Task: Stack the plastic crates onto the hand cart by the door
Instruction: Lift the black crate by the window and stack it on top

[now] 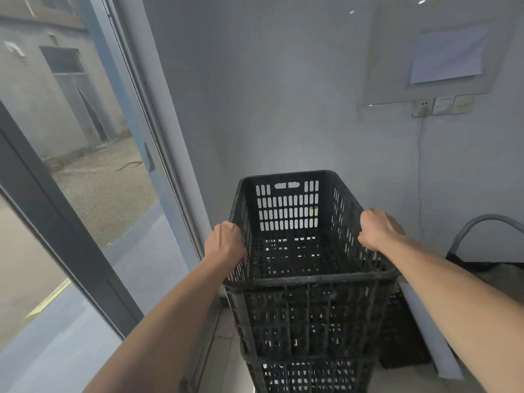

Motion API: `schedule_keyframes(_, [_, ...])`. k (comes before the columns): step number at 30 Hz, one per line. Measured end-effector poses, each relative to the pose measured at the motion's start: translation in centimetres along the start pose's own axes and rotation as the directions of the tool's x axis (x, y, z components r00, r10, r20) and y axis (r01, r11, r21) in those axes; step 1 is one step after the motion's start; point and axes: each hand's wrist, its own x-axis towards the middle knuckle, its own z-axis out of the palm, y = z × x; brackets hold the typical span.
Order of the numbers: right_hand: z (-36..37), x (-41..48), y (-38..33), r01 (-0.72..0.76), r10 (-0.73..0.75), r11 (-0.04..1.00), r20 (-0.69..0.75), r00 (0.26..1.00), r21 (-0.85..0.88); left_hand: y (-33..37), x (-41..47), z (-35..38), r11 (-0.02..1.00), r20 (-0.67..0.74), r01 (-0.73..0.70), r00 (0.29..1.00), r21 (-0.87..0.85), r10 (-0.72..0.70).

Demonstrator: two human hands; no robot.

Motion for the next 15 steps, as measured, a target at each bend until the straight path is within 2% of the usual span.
schedule_keyframes(15, [0.5, 0.4, -0.3, 0.032, -0.031, 0.997, 0.012, 0.999, -0.075, -0.8, 0.2, 1.4, 1.0, -0.035, 0.028, 0.999, 0.013, -0.027])
